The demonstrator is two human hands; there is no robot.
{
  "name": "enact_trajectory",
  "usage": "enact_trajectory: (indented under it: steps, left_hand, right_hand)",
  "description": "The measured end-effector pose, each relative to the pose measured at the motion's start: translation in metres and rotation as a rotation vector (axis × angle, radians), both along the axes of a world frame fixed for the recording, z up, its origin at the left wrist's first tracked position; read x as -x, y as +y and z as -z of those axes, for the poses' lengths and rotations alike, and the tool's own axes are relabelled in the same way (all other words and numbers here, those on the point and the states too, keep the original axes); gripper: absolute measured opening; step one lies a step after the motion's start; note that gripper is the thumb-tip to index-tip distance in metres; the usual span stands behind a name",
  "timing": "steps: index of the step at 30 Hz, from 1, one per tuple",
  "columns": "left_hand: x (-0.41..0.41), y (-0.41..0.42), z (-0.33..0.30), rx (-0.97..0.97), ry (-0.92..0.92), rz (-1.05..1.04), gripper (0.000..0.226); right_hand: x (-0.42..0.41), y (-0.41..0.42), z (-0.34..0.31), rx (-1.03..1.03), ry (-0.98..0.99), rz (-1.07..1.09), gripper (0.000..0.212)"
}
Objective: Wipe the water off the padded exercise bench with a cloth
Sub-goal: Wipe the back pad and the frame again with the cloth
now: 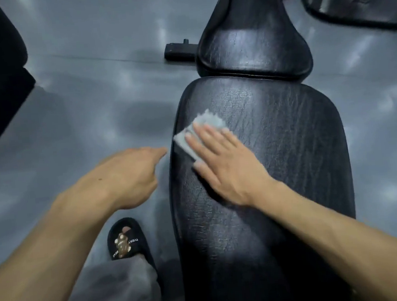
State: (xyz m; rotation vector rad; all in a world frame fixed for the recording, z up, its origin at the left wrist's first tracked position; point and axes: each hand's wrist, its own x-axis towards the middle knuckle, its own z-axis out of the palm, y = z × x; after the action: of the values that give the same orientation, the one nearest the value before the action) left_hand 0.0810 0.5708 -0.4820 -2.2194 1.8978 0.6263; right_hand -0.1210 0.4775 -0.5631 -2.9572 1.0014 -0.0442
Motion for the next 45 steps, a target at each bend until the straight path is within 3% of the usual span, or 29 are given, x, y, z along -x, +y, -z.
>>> enact_trajectory:
  steps: [3,7,9,11,14,15,19,23,26,30,33,38,40,43,45]
  left_hand:
    - [-0.003,0.001,0.000,0.043,0.023,-0.006,0.048]
    - [0.007,-0.004,-0.005,0.164,0.098,0.050,0.050]
    - [0.016,-0.007,-0.002,0.215,0.131,0.097,0.047]
    - [0.026,-0.011,0.004,0.262,0.165,0.141,0.042]
    - [0.041,-0.018,0.009,0.305,0.175,0.194,0.043]
    - [0.047,-0.020,0.009,0.313,0.175,0.203,0.045]
    - [0.078,-0.029,0.013,0.359,0.204,0.294,0.044]
    - [0.121,-0.027,0.024,0.402,0.252,0.423,0.039]
    - [0.160,-0.016,0.040,0.441,0.255,0.590,0.049]
    - [0.199,-0.001,0.073,0.410,0.018,0.858,0.061]
    - [0.202,0.009,0.094,0.392,-0.121,0.864,0.065]
    - [0.189,0.029,0.094,0.409,-0.193,0.653,0.065]
    - [0.199,0.058,0.101,0.400,-0.184,0.790,0.066]
    - [0.230,0.115,0.113,0.302,-0.088,1.227,0.065]
    - [0.245,0.128,0.119,0.268,-0.071,1.394,0.062]
  right_hand:
    - [0.005,-0.011,-0.002,-0.003,-0.041,0.216,0.066]
    - [0.041,0.076,0.018,-0.019,0.037,-0.155,0.070]
    - [0.075,0.073,0.019,-0.011,0.090,-0.330,0.065]
    - [0.103,0.038,0.014,0.021,0.084,-0.193,0.061]
    - [0.132,0.007,0.000,-0.026,-0.031,0.370,0.068]
    - [0.137,0.015,0.002,-0.035,-0.038,0.427,0.070]
    - [0.160,0.086,0.010,-0.101,0.082,0.077,0.067]
    - [0.200,0.071,-0.017,-0.282,0.048,-0.078,0.056]
    - [0.233,0.061,-0.038,-0.382,-0.226,0.097,0.050]
    - [0.269,0.054,-0.050,-0.350,-0.575,0.547,0.045]
    - [0.274,0.052,-0.053,-0.386,-0.593,0.628,0.041]
    - [0.285,0.054,-0.055,-0.415,-0.565,0.639,0.047]
    - [0.289,0.055,-0.053,-0.428,-0.542,0.640,0.051]
    - [0.288,0.055,-0.050,-0.419,-0.482,0.627,0.055]
    - [0.287,0.054,-0.049,-0.419,-0.453,0.626,0.057]
